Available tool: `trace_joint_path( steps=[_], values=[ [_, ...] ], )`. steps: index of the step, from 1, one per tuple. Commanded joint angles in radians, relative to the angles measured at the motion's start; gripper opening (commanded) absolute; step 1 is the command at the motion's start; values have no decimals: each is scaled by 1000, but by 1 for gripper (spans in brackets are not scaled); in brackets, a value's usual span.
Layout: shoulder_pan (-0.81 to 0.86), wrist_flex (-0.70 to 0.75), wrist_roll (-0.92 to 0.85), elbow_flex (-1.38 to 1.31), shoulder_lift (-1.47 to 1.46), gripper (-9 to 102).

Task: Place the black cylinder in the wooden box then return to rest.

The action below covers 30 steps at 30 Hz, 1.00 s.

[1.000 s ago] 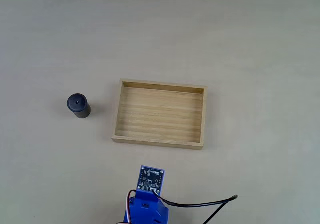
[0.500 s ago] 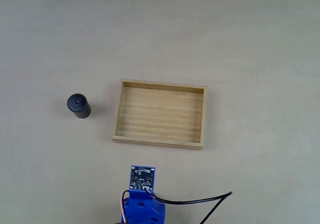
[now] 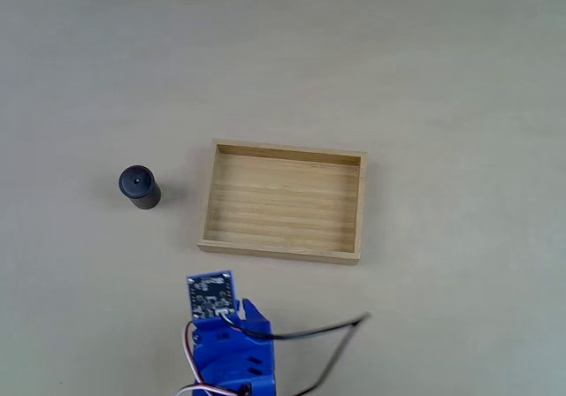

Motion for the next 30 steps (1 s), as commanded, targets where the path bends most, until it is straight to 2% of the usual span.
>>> trace_joint_path(
  steps=[1, 12, 19, 30],
  values=[
    [-64, -58, -8, -173, 71, 0],
    [-144, -204, -84, -353, 331, 1],
    [-150, -285, -115, -463, 545, 11],
    [-175, -387, -118, -678, 841, 21]
  ],
)
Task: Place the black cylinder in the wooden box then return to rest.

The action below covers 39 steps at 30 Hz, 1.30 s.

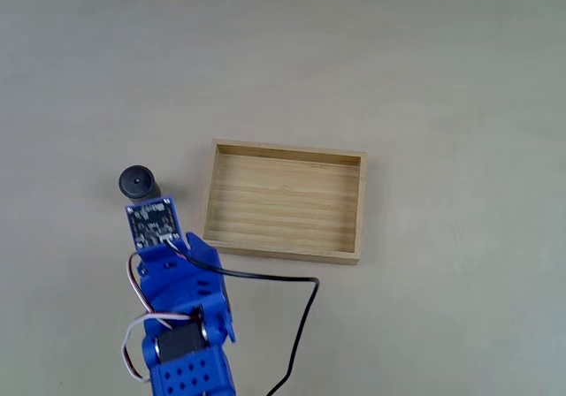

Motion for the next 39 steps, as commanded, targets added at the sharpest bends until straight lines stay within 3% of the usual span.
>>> trace_joint_path(
  steps=[1, 9, 39],
  values=[
    [-3, -60, -6, -183, 69, 22],
    [20, -127, 20, -264, 192, 30],
    [-44, -172, 26, -546, 548, 30]
  ],
)
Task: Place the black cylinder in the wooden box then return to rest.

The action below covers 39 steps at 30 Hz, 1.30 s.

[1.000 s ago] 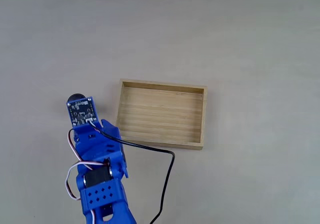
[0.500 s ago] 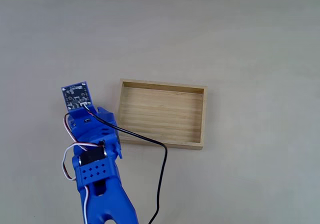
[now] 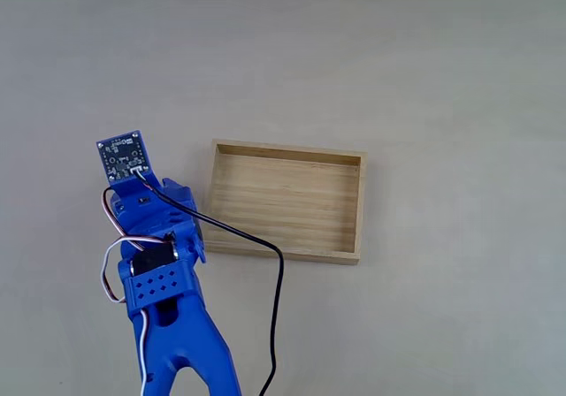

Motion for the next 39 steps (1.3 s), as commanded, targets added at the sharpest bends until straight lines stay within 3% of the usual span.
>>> trace_joint_path(
  steps=[1, 39],
  values=[
    [-15, -40, 8, -120, -14, 30],
    [-34, -40, 31, -268, 153, 27]
  ],
)
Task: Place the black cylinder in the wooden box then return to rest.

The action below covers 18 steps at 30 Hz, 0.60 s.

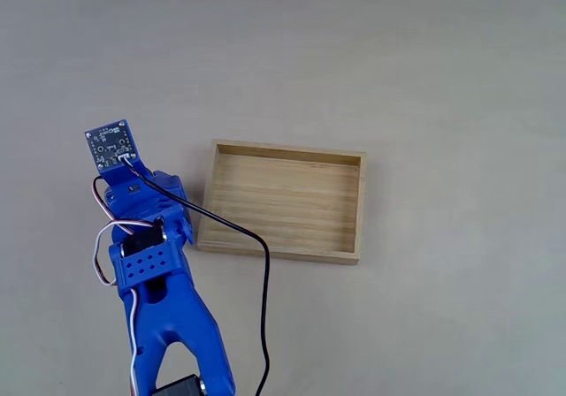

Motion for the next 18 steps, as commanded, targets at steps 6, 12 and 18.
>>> trace_joint_path(
  steps=[6, 12, 18],
  values=[
    [-9, -40, 23, -118, -21, 22],
    [-11, -40, 23, -121, -20, 20],
    [-11, -40, 23, -121, -20, 19]
  ],
)
